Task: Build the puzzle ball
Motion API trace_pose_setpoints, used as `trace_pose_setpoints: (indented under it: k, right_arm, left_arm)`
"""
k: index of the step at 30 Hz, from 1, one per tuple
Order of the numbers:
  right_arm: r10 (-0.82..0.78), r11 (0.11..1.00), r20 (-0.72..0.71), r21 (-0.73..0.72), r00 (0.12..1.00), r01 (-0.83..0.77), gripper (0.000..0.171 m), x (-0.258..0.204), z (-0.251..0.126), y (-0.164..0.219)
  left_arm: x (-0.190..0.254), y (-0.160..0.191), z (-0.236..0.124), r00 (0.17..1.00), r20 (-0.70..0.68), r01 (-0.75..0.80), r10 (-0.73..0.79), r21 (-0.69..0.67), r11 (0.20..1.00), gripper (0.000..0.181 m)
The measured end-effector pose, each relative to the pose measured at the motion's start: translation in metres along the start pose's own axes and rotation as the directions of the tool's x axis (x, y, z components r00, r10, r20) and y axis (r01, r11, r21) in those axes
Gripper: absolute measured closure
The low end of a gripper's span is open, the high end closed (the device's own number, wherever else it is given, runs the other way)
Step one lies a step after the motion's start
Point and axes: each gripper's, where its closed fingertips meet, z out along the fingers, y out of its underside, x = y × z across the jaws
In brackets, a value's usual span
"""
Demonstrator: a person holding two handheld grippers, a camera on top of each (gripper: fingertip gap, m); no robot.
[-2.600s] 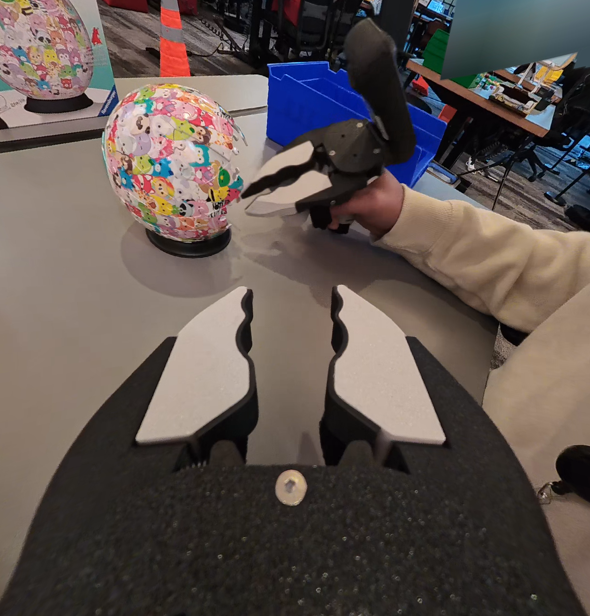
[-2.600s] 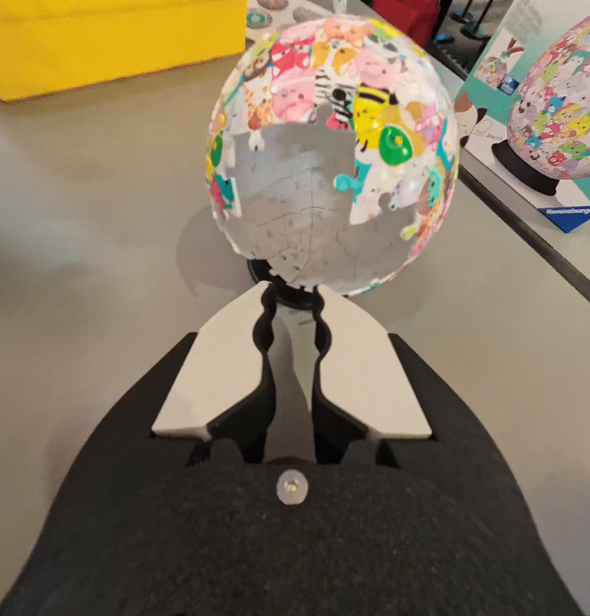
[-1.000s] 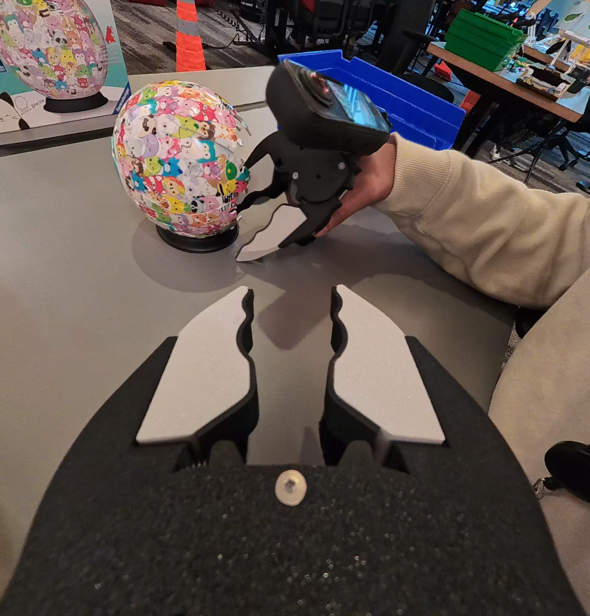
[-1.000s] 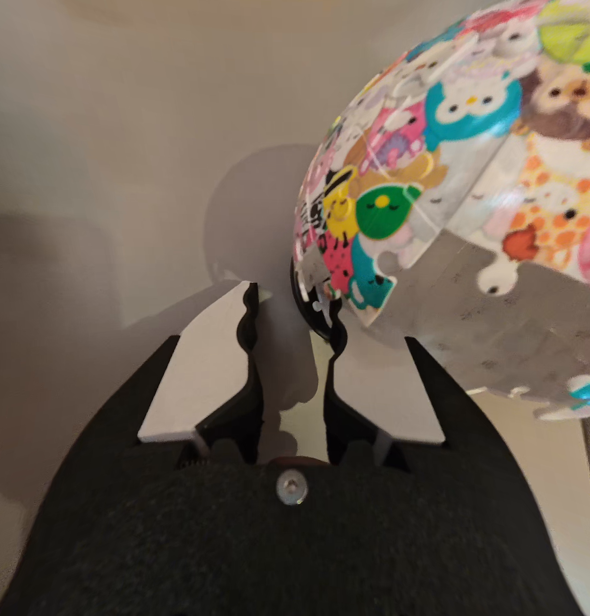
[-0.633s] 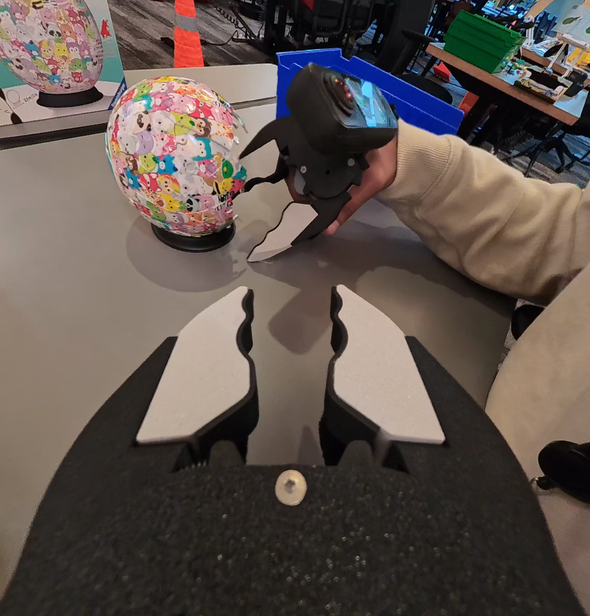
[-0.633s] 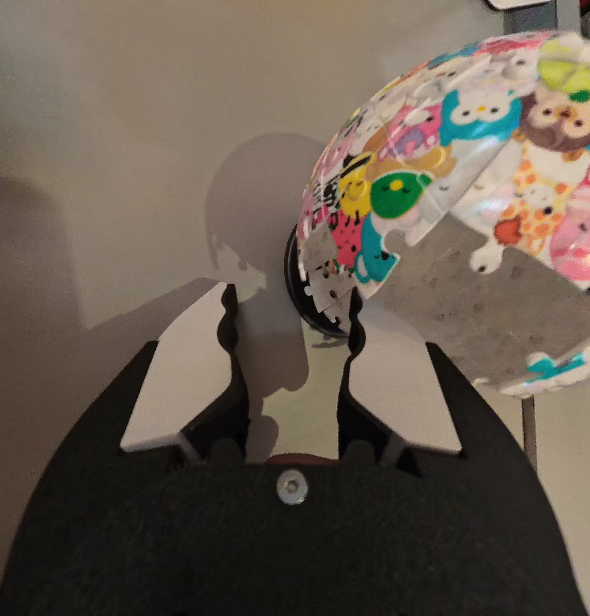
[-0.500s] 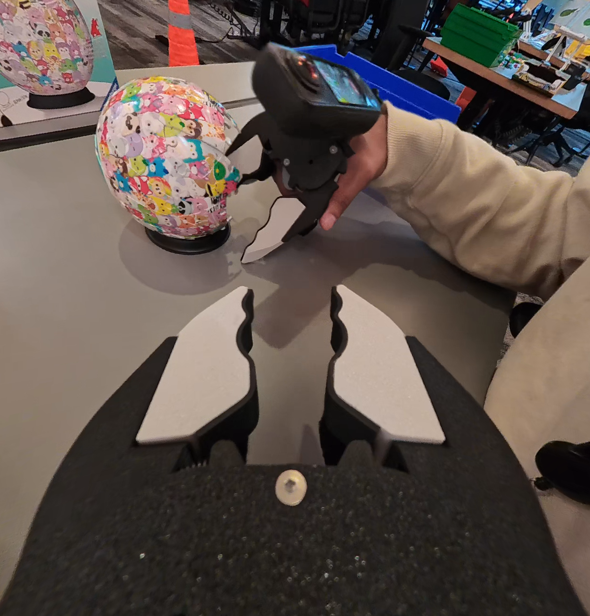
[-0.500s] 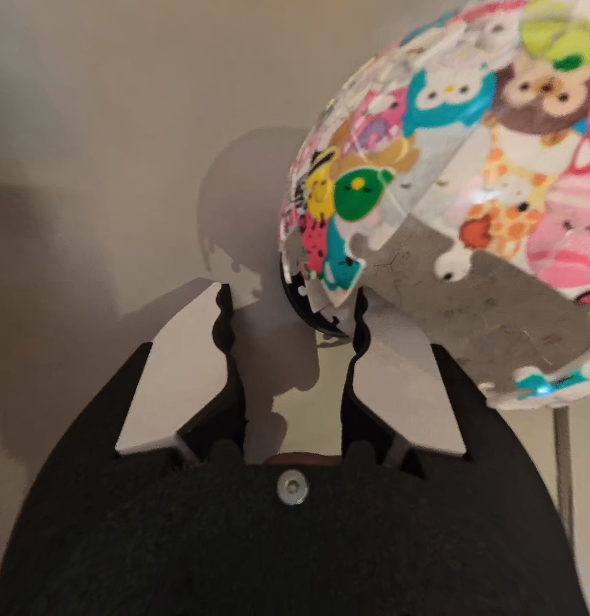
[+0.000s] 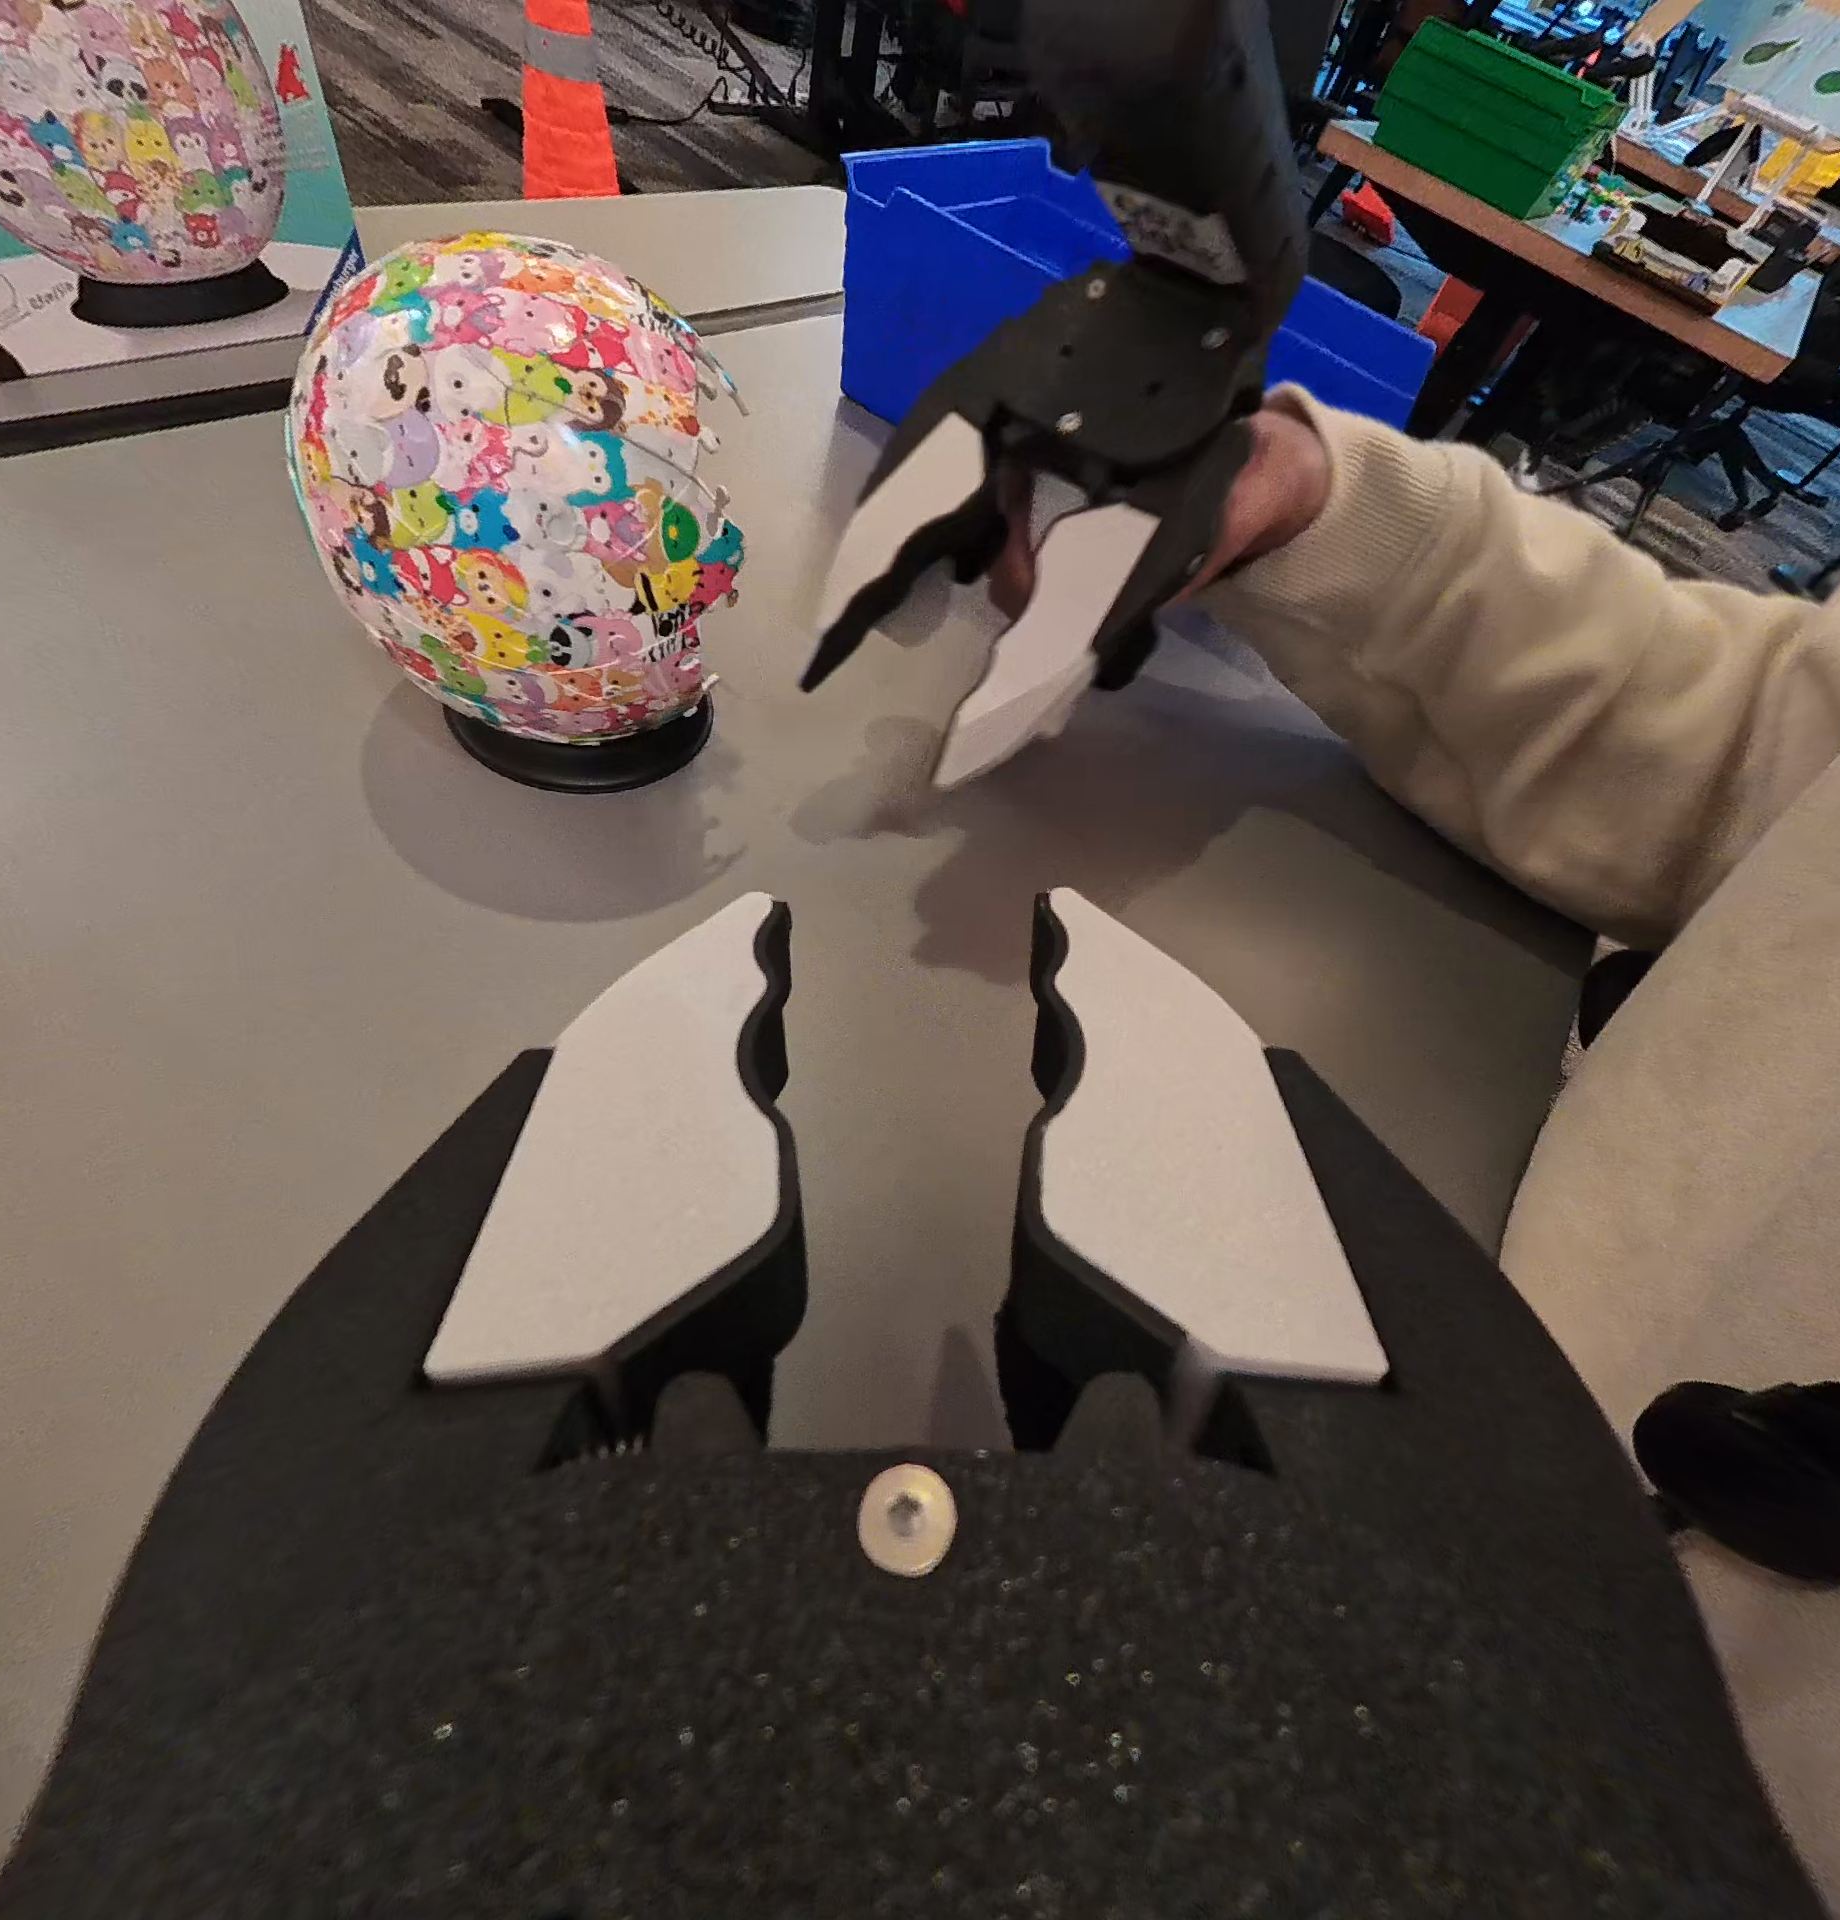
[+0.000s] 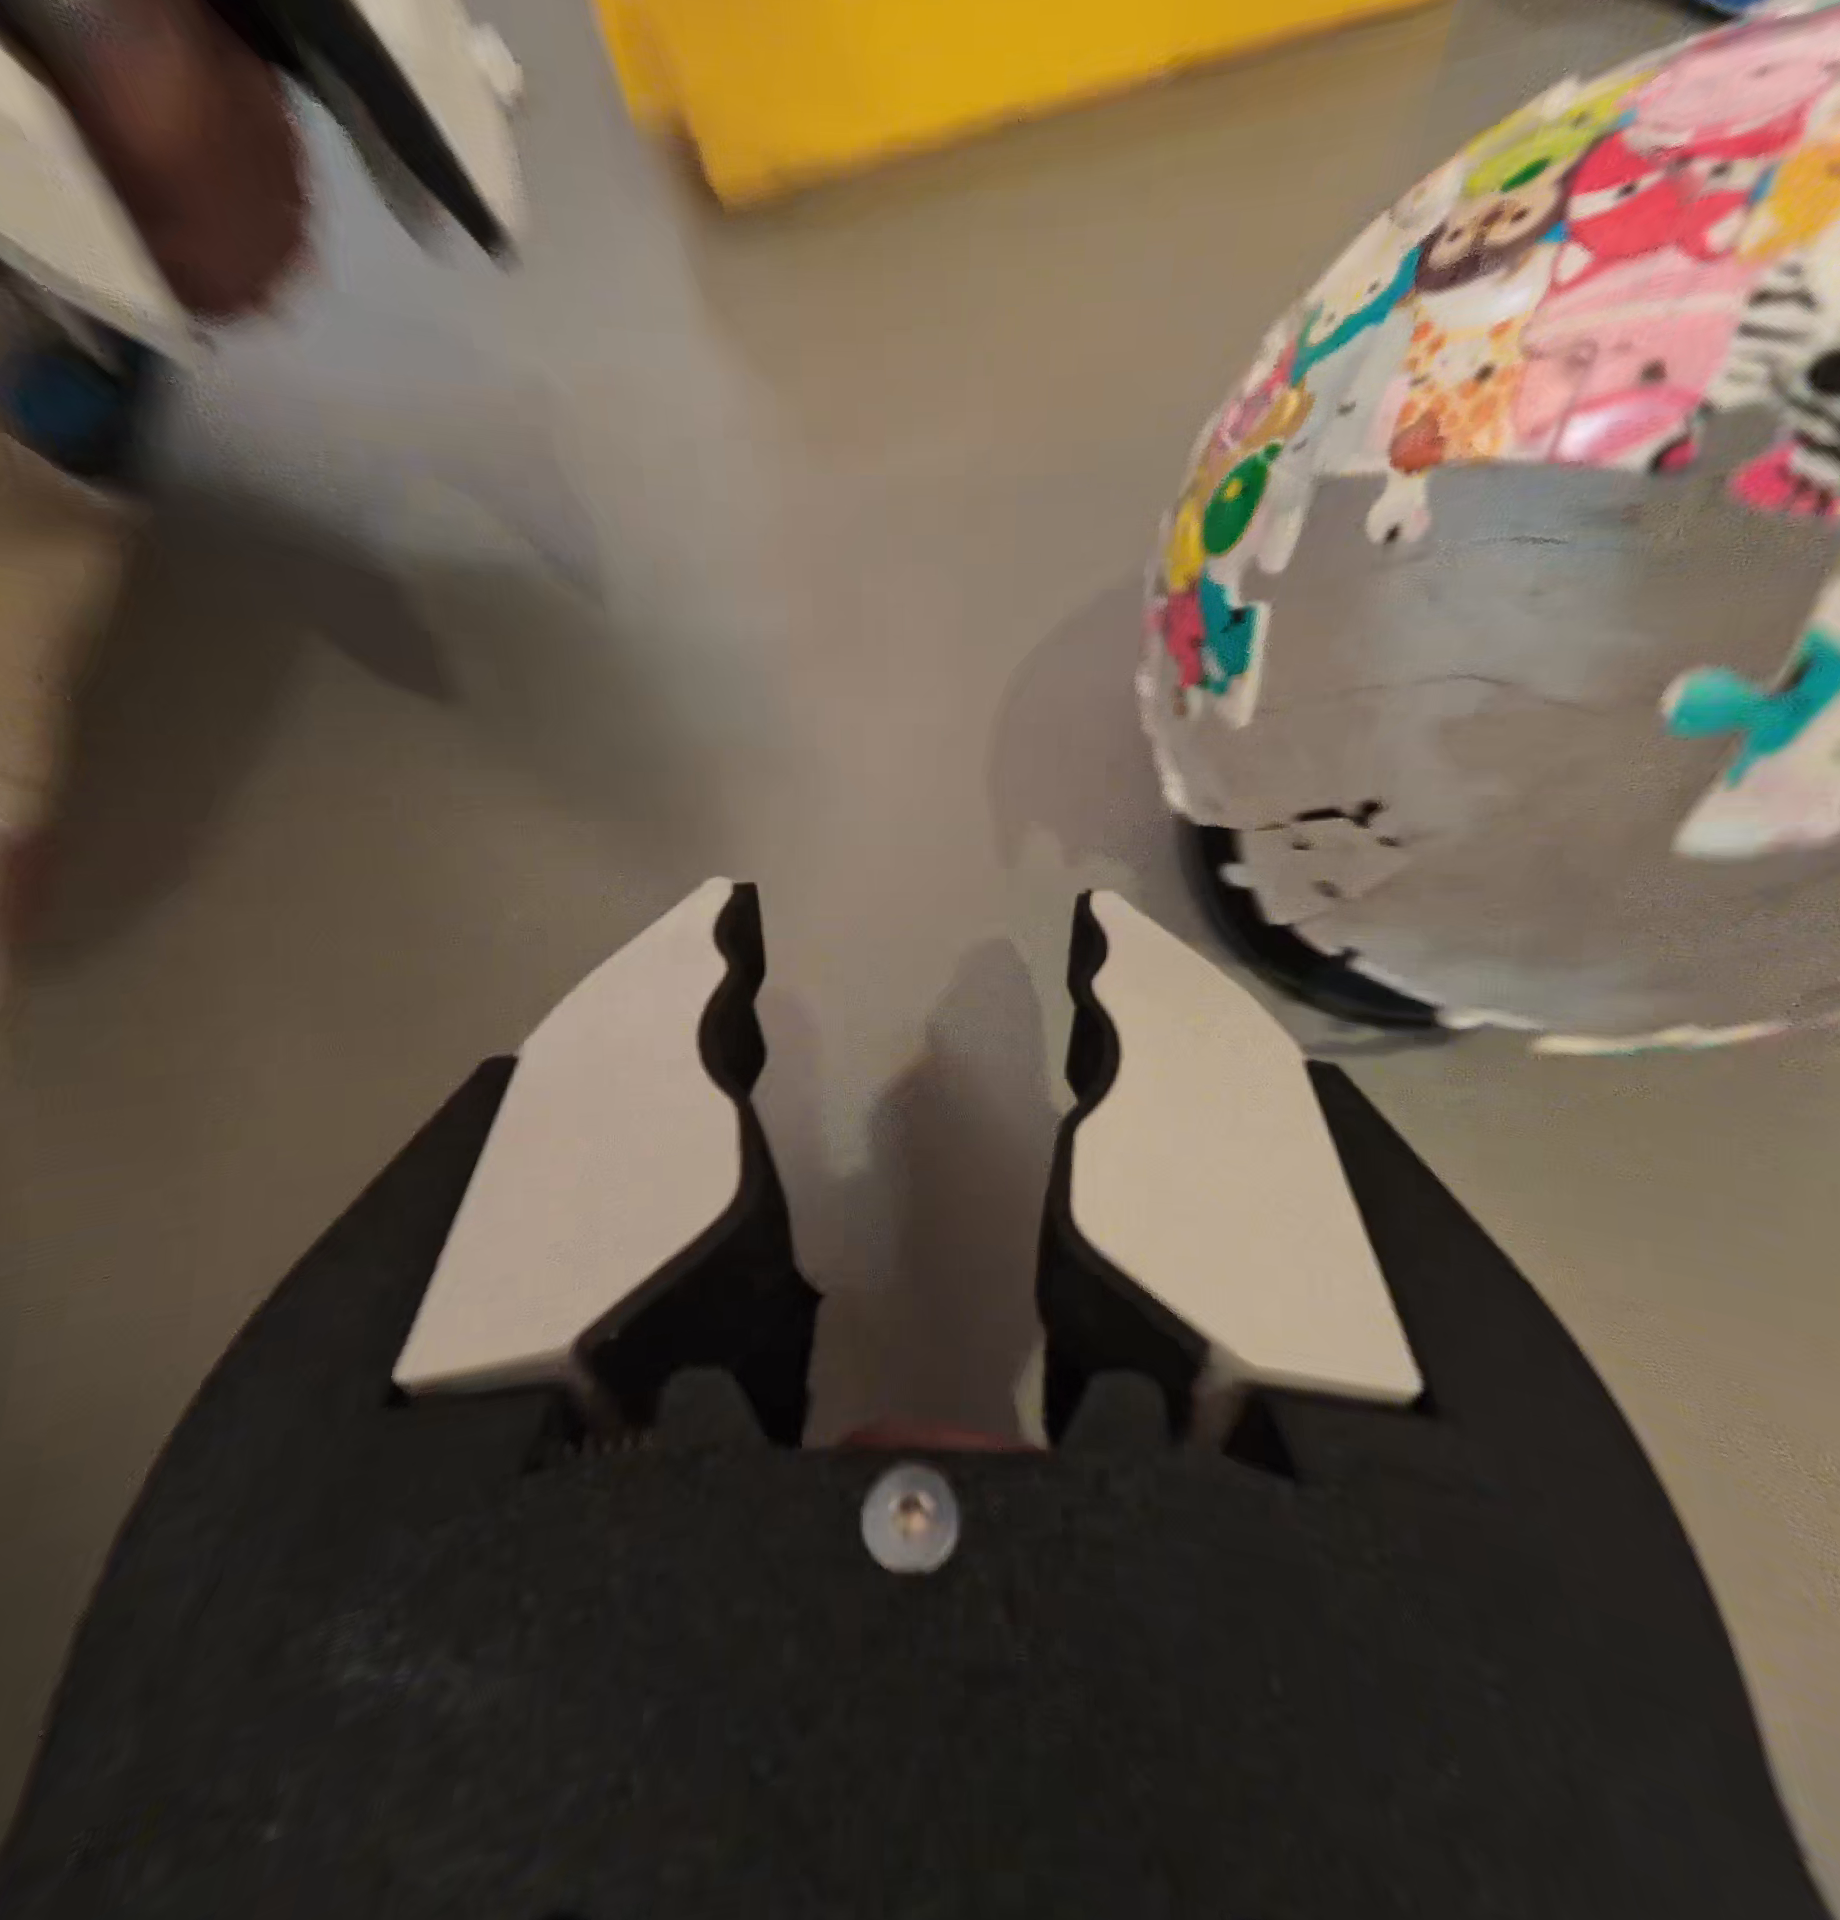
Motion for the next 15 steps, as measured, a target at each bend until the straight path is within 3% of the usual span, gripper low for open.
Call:
trace_pose_setpoints:
  k: [3, 4, 5, 6, 7, 9, 11, 15]
  right_arm:
    - [0.202, 0.945, 0.18, 0.221, 0.963, -0.24, 0.106, -0.026, -0.021, -0.016]
    - [0.195, 0.932, 0.231, 0.258, 0.953, -0.253, 0.112, -0.031, -0.027, -0.015]
    - [0.19, 0.924, 0.248, 0.283, 0.95, -0.258, 0.105, -0.031, -0.03, -0.013]
    - [0.213, 0.909, 0.228, 0.311, 0.95, -0.279, 0.096, -0.026, -0.029, -0.011]
    - [0.223, 0.905, 0.167, 0.332, 0.96, -0.268, 0.099, -0.017, -0.027, -0.009]
    - [0.149, 0.931, 0.029, 0.332, 0.988, -0.15, 0.097, -0.005, -0.024, -0.004]
    - [0.076, 0.949, -0.151, 0.313, 0.986, -0.025, 0.081, 0.01, -0.023, -0.003]
    - [-0.025, 0.989, -0.201, 0.137, 0.979, 0.054, 0.108, 0.023, -0.011, 0.008]
  left_arm:
    - [0.004, 0.001, 0.001, 1.0, -0.02, 0.008, -0.008, 0.002, 1.0, 0.138]
    - [0.005, 0.001, 0.001, 1.0, -0.026, 0.01, -0.01, 0.002, 1.0, 0.138]
    - [0.006, 0.001, 0.001, 0.999, -0.03, 0.01, -0.01, 0.004, 1.0, 0.137]
    - [0.008, 0.001, 0.002, 0.999, -0.036, 0.01, -0.01, 0.007, 1.0, 0.138]
    - [0.01, 0.001, 0.002, 0.999, -0.043, 0.011, -0.01, 0.011, 1.0, 0.138]
    - [0.014, 0.001, 0.001, 0.999, -0.052, 0.008, -0.007, 0.013, 1.0, 0.137]
    - [0.017, 0.002, -0.001, 0.999, -0.046, 0.0, 0.0, 0.016, 1.0, 0.137]
    - [0.026, 0.002, -0.005, 0.999, -0.05, 0.018, -0.015, 0.051, 0.999, 0.137]
